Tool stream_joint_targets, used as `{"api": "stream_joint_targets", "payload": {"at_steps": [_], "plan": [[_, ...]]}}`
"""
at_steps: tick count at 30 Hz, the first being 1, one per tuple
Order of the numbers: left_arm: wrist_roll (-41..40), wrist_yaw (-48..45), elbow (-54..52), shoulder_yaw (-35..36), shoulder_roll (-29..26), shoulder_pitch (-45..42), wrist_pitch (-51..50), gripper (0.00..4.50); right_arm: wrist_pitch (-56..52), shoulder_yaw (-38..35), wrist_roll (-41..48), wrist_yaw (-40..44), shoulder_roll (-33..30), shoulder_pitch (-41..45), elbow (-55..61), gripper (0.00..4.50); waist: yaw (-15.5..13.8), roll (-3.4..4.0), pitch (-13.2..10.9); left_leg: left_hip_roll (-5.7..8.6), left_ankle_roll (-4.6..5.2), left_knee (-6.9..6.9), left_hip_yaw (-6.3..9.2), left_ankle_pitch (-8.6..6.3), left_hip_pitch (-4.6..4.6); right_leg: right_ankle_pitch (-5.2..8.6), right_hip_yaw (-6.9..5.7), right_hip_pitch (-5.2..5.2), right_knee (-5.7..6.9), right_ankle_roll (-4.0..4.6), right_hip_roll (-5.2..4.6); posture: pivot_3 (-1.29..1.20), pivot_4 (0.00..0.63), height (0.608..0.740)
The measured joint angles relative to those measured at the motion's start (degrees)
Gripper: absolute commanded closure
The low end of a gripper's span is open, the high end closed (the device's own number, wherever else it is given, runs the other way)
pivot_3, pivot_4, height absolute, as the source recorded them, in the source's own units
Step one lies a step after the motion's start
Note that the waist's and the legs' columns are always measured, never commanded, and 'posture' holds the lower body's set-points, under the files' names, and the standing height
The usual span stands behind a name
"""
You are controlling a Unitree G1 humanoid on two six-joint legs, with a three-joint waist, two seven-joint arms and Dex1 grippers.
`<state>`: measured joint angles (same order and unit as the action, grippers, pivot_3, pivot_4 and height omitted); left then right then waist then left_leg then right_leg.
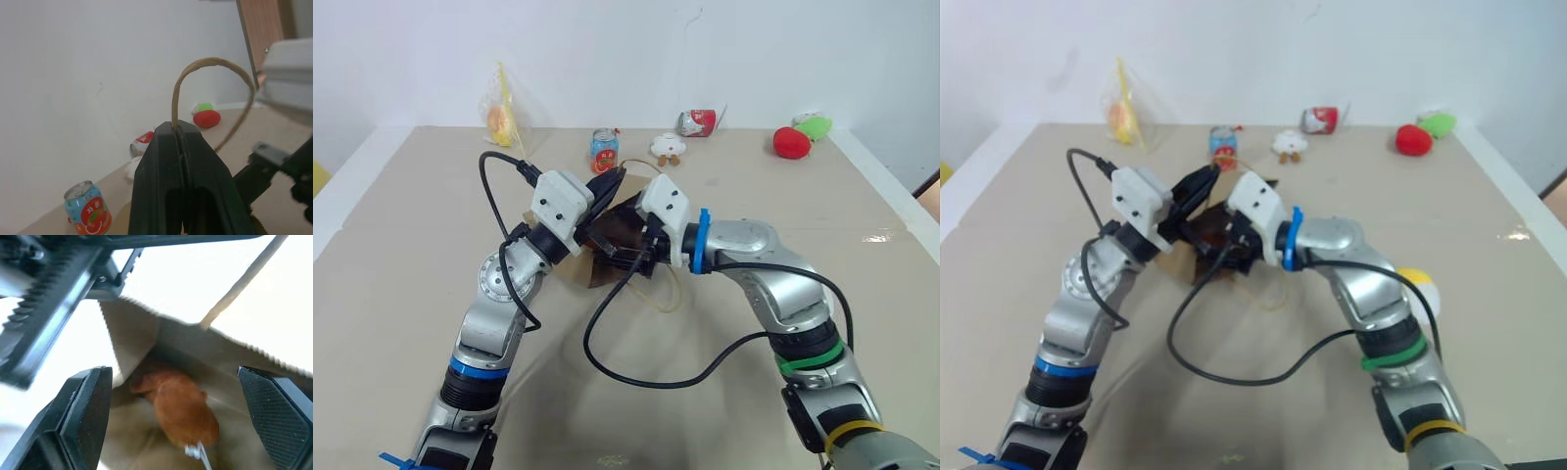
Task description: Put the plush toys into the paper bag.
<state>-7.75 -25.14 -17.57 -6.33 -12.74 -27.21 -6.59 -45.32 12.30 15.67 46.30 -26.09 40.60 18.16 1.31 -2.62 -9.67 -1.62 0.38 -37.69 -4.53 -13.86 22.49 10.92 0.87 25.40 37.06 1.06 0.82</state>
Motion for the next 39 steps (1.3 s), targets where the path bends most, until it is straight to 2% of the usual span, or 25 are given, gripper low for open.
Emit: {"api": "stream_joint_targets", "payload": {"at_steps": [3,6,8,13,16,17,22,30,34,35,39], "plan": [[-0.09,0.01,0.21,0.08,0.09,-0.07,0.0,4.5,-1.06,-1.87,1.5,0.87,-2.81,-0.87,1.96,0.08,-0.04,0.0,0.0,0.0,0.0,0.0,0.02,0.0,0.01,0.0,-0.01,0.0,-0.01,0.0,0.0,0.0,0.15,0.74],[-0.2,-0.09,0.2,0.18,0.09,-0.11,-0.04,4.5,-3.54,-6.85,4.74,3.3,-9.64,-3.88,5.17,0.08,-0.14,0.0,-0.01,0.02,0.0,0.01,0.04,-0.01,0.05,0.01,-0.03,0.0,-0.06,0.0,-0.01,0.0,0.15,0.74],[-0.25,-0.25,0.09,0.21,-0.01,0.05,-0.09,4.5,-4.75,-11.77,6.87,5.34,-16.54,-7.6,6.73,0.08,-0.3,0.0,-0.01,0.08,0.02,0.01,0.04,-0.02,0.06,0.03,-0.04,-0.01,-0.09,-0.03,-0.06,0.0,0.15,0.74],[-0.47,-0.63,-0.35,-0.33,0.07,0.33,-0.16,4.5,-4.65,-20.5,7.37,5.16,-23.92,-14.47,6.05,0.08,-0.08,-0.02,-0.02,0.08,0.04,0.02,0.07,-0.03,-0.02,0.03,-0.03,-0.06,-0.08,-0.04,-0.01,0.0,0.15,0.74],[-1.04,-1.21,-1.22,-0.54,-0.09,0.86,-0.16,4.5,-2.3,-23.94,5.1,3.31,-25.56,-20.1,4.13,0.08,-0.17,-0.03,-0.02,0.06,0.04,0.03,0.09,-0.03,-0.04,0.04,-0.04,-0.08,-0.08,-0.02,0.01,0.0,0.15,0.74],[-1.32,-1.73,-1.75,-0.7,-0.28,1.6,-0.16,4.5,-0.46,-25.89,2.89,1.42,-26.05,-24.64,2.09,0.08,-0.21,-0.03,-0.02,0.07,0.04,0.04,0.06,-0.03,-0.04,0.05,-0.02,-0.08,-0.08,-0.02,0.0,0.0,0.15,0.74],[-1.33,-2.43,-1.85,-1.59,-1.03,2.58,-1.21,4.5,1.99,-29.01,-0.5,-1.33,-26.63,-32.01,-0.92,0.08,-0.03,-0.01,-0.02,0.07,0.04,0.04,-0.02,-0.03,-0.07,0.03,0.07,-0.06,-0.08,-0.04,0.0,0.0,0.15,0.74],[-1.3,-2.37,-2.71,-2.1,-0.89,2.77,-1.38,4.5,3.96,-28.51,-4.26,-3.15,-28.0,-39.13,-4.71,0.08,-0.07,-0.01,-0.02,0.06,0.03,0.04,0.03,-0.02,-0.12,0.03,0.06,-0.1,-0.07,-0.04,0.04,0.0,0.15,0.74],[-1.28,-2.33,-2.7,-2.1,-0.9,2.76,-1.39,4.5,3.8,-27.18,-5.08,-4.1,-27.99,-39.86,-6.43,1.19,-0.07,0.0,-0.02,0.08,0.02,0.04,-0.01,-0.02,-0.12,0.03,0.08,-0.09,-0.07,-0.05,0.02,0.0,0.15,0.74],[-1.28,-2.33,-2.7,-2.1,-0.89,2.74,-1.39,4.5,3.82,-27.16,-5.17,-4.14,-28.0,-39.85,-6.5,1.74,-0.08,-0.01,-0.02,0.08,0.02,0.03,0.0,-0.02,-0.12,0.03,0.08,-0.1,-0.07,-0.05,0.02,0.0,0.15,0.74],[-1.25,-2.33,-2.69,-2.1,-0.9,2.52,-1.38,4.5,3.96,-27.17,-5.16,-4.18,-27.99,-39.84,-6.49,3.5,-0.11,-0.01,-0.02,0.09,0.02,0.04,0.01,-0.02,-0.11,0.03,0.07,-0.1,-0.07,-0.05,0.02,0.0,0.15,0.74]]}}
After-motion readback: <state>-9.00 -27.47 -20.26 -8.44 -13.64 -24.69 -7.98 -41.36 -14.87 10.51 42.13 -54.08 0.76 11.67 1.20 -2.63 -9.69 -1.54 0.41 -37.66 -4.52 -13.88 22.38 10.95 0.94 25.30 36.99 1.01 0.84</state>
